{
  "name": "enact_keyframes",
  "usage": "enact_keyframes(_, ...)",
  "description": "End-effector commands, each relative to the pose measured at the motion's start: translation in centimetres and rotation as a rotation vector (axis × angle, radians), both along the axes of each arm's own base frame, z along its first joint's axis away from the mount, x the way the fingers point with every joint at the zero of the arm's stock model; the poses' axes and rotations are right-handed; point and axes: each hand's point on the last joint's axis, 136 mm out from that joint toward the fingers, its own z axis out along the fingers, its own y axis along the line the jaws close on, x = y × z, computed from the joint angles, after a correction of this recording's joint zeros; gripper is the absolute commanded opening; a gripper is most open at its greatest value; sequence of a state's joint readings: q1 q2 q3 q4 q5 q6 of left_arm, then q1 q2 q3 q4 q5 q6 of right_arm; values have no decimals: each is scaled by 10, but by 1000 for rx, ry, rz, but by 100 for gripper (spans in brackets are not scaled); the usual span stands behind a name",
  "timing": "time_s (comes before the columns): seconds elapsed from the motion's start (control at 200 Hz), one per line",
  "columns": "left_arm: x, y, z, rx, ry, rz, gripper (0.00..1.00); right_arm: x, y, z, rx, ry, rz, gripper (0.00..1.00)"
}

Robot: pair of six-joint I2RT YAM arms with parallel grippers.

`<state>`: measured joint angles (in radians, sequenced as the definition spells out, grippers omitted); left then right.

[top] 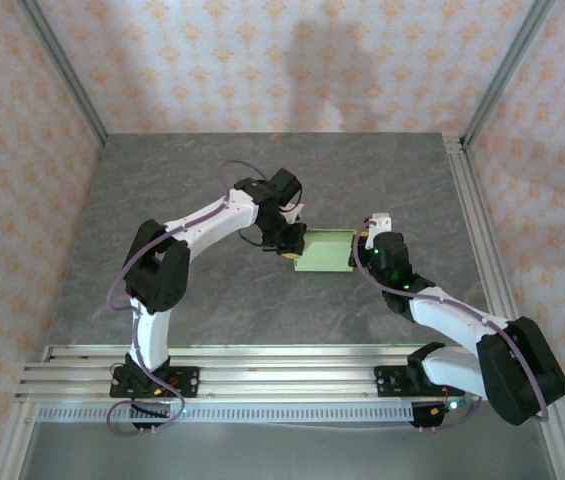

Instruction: Fold the paper box

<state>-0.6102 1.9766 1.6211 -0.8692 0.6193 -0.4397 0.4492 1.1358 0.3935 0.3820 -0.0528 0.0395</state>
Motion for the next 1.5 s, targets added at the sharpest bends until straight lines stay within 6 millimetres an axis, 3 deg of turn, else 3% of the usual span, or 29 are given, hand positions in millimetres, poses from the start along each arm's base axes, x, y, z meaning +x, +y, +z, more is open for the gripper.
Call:
enact_keyframes(0.0,6,-1,1,7,-45,11,0,-10,0,-10,-13,28,24,1)
enact_keyframes(0.165,10,1,13,3,-118,15,0,-11,3,-7,-10,13,41,0)
enact_keyframes(0.18,11,1,25,-15,-148,15,0,-11,3,-7,-11,13,42,0)
enact_keyframes(0.225,12,1,35,-27,-180,11,0,-11,3,-8,-12,13,41,0)
enact_keyframes(0.365,12,1,59,-62,-227,-1,23,-12,4,-8,-13,6,45,0)
enact_keyframes(0.48,14,-2,73,-100,-244,21,34,-12,5,-8,-18,-2,48,0)
enact_keyframes(0.616,31,3,90,-120,-309,145,43,-14,6,-8,-27,-17,55,0)
enact_keyframes(0.756,49,24,104,-65,-367,344,44,-15,5,-9,-33,-34,46,0)
enact_keyframes(0.931,53,47,86,60,-355,447,46,-15,3,-6,-29,-66,39,0)
enact_keyframes(1.091,51,44,72,37,-311,499,50,-15,5,-1,-29,-118,47,0)
enact_keyframes(1.496,37,33,40,-22,-201,557,49,-21,11,-1,-64,-158,58,0)
